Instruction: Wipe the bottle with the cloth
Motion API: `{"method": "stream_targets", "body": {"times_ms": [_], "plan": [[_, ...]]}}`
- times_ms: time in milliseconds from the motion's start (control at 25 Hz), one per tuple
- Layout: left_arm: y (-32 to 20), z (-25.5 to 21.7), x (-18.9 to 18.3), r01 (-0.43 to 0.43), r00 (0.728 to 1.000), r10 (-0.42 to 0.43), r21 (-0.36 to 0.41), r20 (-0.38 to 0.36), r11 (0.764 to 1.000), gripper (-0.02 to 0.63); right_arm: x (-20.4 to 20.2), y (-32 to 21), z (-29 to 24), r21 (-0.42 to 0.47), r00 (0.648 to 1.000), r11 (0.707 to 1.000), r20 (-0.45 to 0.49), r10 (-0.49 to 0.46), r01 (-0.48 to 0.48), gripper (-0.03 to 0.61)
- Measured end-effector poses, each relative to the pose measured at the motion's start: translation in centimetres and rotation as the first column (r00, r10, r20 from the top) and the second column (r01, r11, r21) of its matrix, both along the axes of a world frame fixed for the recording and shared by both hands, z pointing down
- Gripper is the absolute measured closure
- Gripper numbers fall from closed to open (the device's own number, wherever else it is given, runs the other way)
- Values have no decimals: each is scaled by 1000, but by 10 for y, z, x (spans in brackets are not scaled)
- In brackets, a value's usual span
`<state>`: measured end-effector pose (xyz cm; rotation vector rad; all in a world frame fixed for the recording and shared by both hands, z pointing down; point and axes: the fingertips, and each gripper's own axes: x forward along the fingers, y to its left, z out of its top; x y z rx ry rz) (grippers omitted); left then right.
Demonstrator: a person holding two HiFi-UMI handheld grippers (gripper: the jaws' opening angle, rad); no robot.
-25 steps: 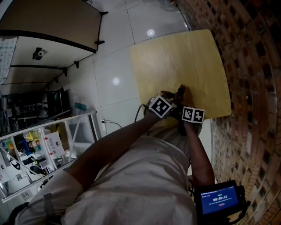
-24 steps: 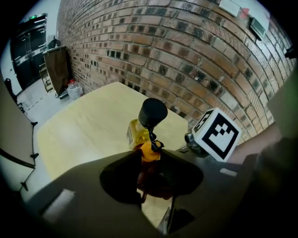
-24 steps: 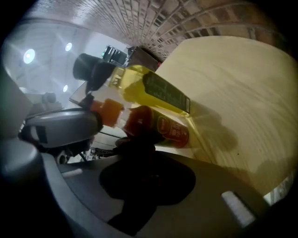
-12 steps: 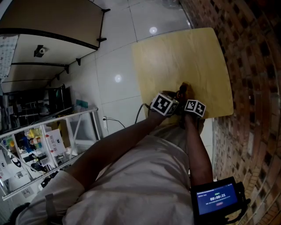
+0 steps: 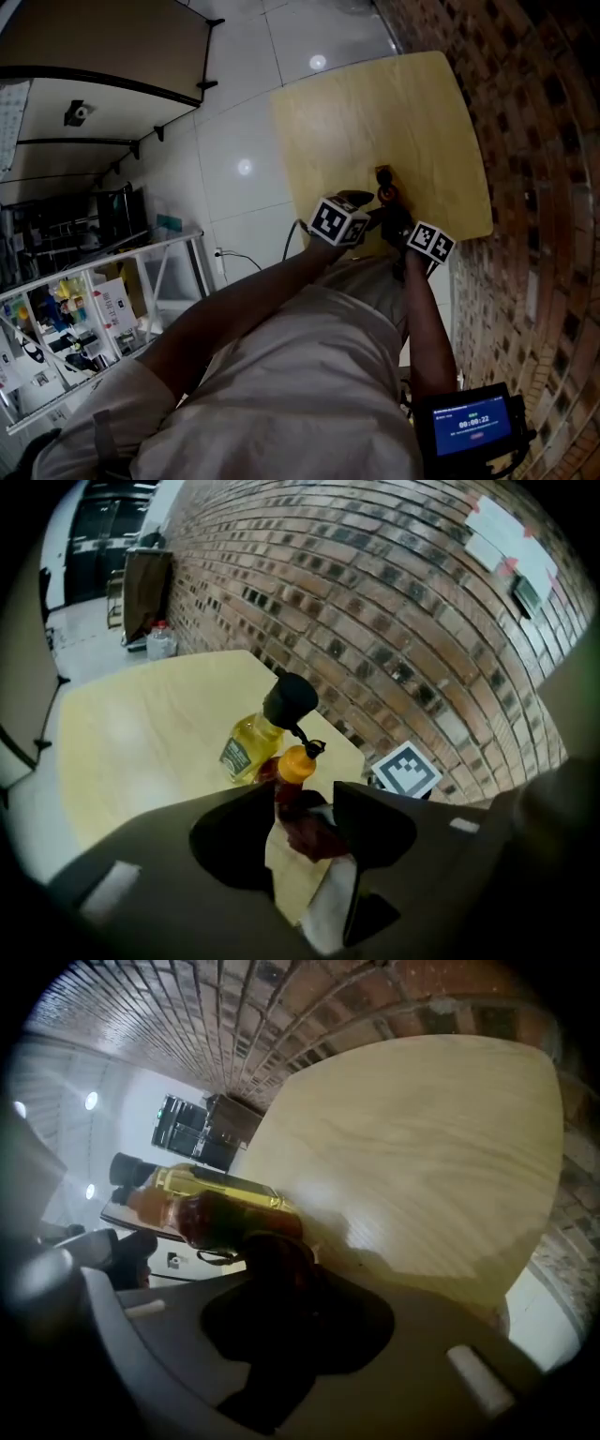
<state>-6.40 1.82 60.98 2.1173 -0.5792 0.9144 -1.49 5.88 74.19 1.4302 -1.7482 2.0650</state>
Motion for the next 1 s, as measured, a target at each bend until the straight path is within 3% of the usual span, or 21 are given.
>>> {"method": "stream_targets", "body": {"times_ms": [80, 160, 200, 240, 280, 320, 400, 440, 480, 520, 560, 600, 680, 720, 800, 880, 1000], "plan": [[-2, -4, -9, -81, 996, 77, 87, 45, 993, 394, 5, 5, -2, 12, 1000, 1000, -3, 5, -5, 500], [-8, -15, -15, -197, 978, 176, 217, 115, 956, 388, 9, 10, -6, 29, 1000, 1000, -4, 4, -4, 500], [-12, -22, -15, -289, 954, 246, 294, 174, 911, 385, 11, 12, -9, 41, 1000, 999, -7, 0, 0, 500], [-15, -30, -14, -406, 910, 329, 374, 253, 834, 376, 13, 14, -14, 55, 1000, 998, -11, -4, 4, 500], [-17, -36, -12, -542, 838, 417, 444, 352, 713, 367, 16, 15, -19, 70, 1000, 998, -14, -7, 8, 500], [-17, -40, -8, -680, 733, 497, 487, 465, 548, 348, 18, 16, -24, 84, 1000, 996, -16, -10, 11, 500], [-10, -38, 1, -870, 464, 588, 466, 663, 160, 314, 22, 19, -32, 108, 1000, 994, -21, -13, 15, 500], [-5, -34, 5, -906, 335, 603, 422, 724, -4, 301, 23, 20, -34, 117, 1000, 993, -24, -13, 16, 500], [0, -28, 9, -918, 222, 608, 374, 762, -134, 289, 25, 21, -36, 124, 1000, 992, -27, -13, 17, 500], [3, -22, 13, -917, 124, 604, 324, 787, -234, 282, 26, 22, -38, 131, 999, 991, -29, -14, 18, 500], [5, -15, 16, -909, 39, 589, 274, 807, -315, 278, 28, 22, -40, 136, 999, 991, -31, -15, 19, 500], [4, -7, 19, -897, -33, 566, 225, 824, -380, 273, 30, 22, -42, 140, 999, 990, -33, -17, 22, 500], [4, 5, 26, -867, -132, 518, 154, 845, -473, 273, 34, 22, -46, 148, 999, 989, -40, -24, 29, 500], [6, 10, 31, -855, -158, 504, 138, 849, -501, 273, 36, 21, -48, 152, 999, 988, -44, -26, 33, 500], [7, 15, 39, -838, -169, 488, 136, 856, -528, 279, 40, 19, -50, 160, 998, 986, -51, -28, 36, 500], [4, 14, 45, -842, -147, 483, 147, 863, -519, 312, 43, 15, -53, 167, 998, 985, -57, -26, 35, 500], [-2, 9, 48, -887, -88, 493, 157, 866, -434, 375, 45, 13, -54, 173, 998, 984, -67, -21, 33, 500]]}}
